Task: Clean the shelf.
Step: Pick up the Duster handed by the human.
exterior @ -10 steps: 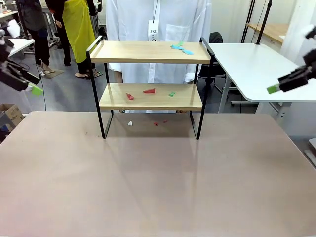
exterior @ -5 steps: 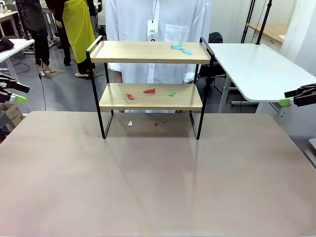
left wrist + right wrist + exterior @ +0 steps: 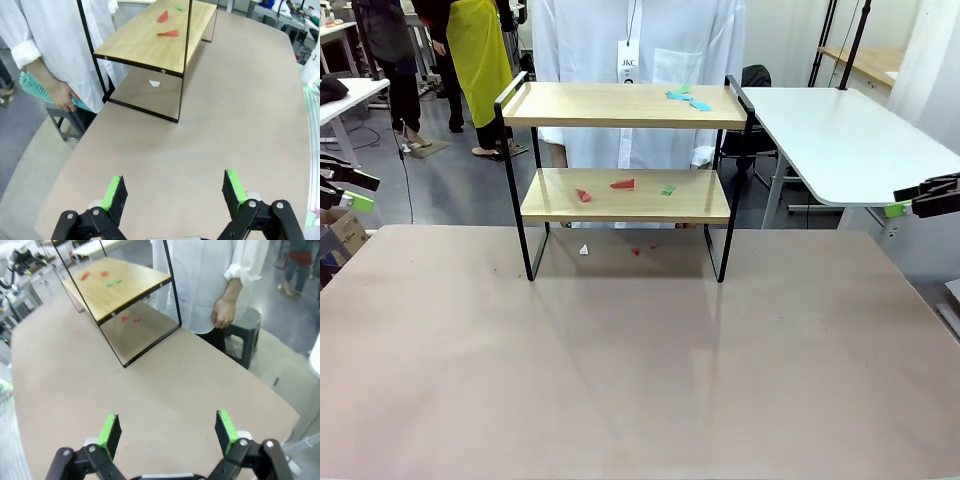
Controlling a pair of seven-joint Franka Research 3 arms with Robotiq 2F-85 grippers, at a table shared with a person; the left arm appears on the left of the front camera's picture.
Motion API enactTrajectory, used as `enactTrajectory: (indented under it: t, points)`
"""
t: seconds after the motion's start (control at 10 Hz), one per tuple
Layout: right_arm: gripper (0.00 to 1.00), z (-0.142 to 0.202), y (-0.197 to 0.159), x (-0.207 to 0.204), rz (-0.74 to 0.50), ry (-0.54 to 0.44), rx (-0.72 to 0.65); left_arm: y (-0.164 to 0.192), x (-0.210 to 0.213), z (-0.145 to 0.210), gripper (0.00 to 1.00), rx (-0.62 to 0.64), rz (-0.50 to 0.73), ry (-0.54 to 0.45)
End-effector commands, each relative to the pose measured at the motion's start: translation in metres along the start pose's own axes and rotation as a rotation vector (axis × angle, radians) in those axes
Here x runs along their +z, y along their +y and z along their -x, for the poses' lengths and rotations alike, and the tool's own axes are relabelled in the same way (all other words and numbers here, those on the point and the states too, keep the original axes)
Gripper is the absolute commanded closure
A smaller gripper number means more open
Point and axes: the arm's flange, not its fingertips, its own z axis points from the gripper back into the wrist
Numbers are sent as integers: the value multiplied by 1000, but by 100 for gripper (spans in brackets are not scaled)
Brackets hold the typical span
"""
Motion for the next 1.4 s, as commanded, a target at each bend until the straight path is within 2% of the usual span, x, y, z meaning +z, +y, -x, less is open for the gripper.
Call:
enactTrajectory:
  t: [0.0,0.1,0.3,0.5,0.6,1.0,1.3]
  points:
    - [0,-3,4,4,2,-18,21,1,-2,3,0,6,4,-1]
    - [0,0,0,0,0,0,0,21,-5,14,0,37,26,-34]
    - [0,14,-39,-6,13,-80,57,54,-4,45,0,50,131,-117]
    - [0,26,-46,-8,-47,-176,127,66,0,65,0,12,211,-194]
    - [0,27,-49,-7,-55,-217,166,73,1,70,0,-26,228,-232]
    - [0,19,-64,9,-86,-307,169,84,10,70,0,-107,242,-365]
    - [0,17,-66,18,-93,-341,169,87,19,71,0,-141,241,-378]
